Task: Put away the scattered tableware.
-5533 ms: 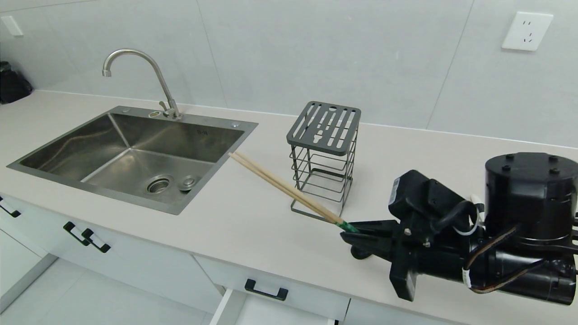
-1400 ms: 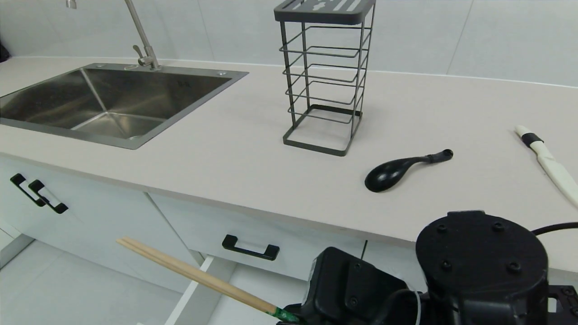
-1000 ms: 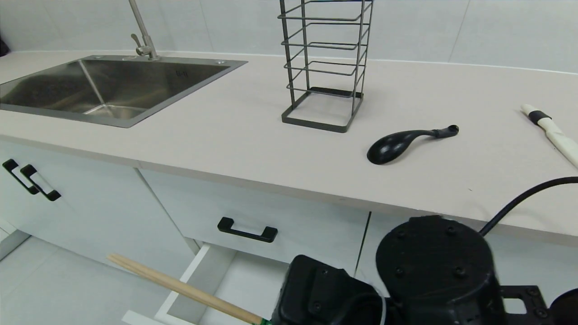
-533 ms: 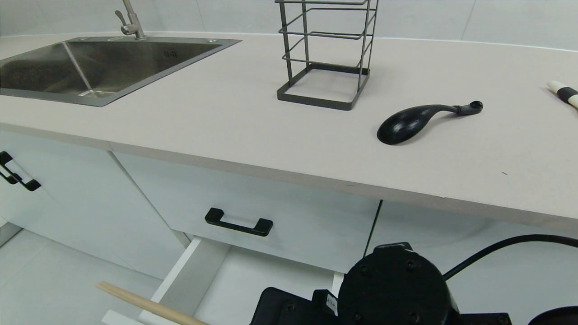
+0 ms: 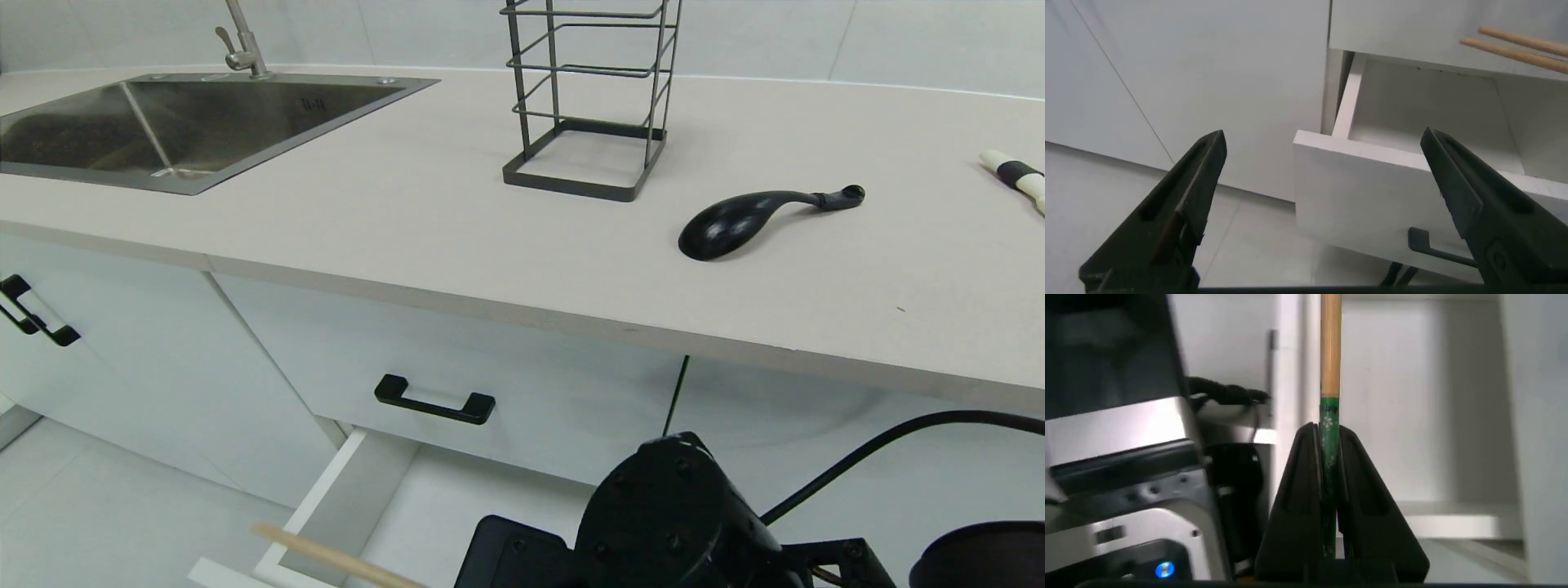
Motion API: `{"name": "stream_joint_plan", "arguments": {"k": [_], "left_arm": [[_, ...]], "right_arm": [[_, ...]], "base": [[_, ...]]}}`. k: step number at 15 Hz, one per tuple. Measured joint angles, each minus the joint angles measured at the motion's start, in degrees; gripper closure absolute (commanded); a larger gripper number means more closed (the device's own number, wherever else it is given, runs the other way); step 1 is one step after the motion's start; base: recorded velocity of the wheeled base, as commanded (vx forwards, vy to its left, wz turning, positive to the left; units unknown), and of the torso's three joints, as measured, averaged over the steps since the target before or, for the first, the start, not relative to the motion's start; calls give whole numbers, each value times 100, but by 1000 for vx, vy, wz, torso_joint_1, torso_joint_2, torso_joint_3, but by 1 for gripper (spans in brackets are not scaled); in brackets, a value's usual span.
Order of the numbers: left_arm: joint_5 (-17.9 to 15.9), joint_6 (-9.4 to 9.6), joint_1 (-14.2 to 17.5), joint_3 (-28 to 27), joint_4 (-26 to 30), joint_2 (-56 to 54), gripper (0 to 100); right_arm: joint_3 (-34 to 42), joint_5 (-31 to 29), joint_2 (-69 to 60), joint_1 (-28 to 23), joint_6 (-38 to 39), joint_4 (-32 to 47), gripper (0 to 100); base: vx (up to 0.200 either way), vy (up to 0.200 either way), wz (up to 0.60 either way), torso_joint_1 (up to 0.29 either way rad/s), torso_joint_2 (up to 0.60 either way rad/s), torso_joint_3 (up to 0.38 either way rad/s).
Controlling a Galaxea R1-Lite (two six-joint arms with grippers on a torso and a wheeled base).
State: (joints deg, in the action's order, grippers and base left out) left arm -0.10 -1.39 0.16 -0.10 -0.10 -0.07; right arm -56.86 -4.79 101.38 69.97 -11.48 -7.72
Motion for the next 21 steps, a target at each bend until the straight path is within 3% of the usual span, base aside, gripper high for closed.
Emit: {"name": "stream_joint_plan", "arguments": {"k": [3, 12, 21], "left_arm": [[0, 0, 0, 0, 2, 0, 0], [0, 0, 2, 0, 2, 0, 0], [0, 0, 2, 0, 2, 0, 0]], "right_arm": [[-196, -445, 24, -62, 21, 712, 100], [-1186, -558, 874, -145, 286, 525, 100], [-1591, -697, 1362, -361, 519, 701, 100]], "base": [[0, 0, 0, 0, 0, 0], [0, 0, 0, 0, 0, 0], [0, 0, 0, 0, 0, 0]]}}
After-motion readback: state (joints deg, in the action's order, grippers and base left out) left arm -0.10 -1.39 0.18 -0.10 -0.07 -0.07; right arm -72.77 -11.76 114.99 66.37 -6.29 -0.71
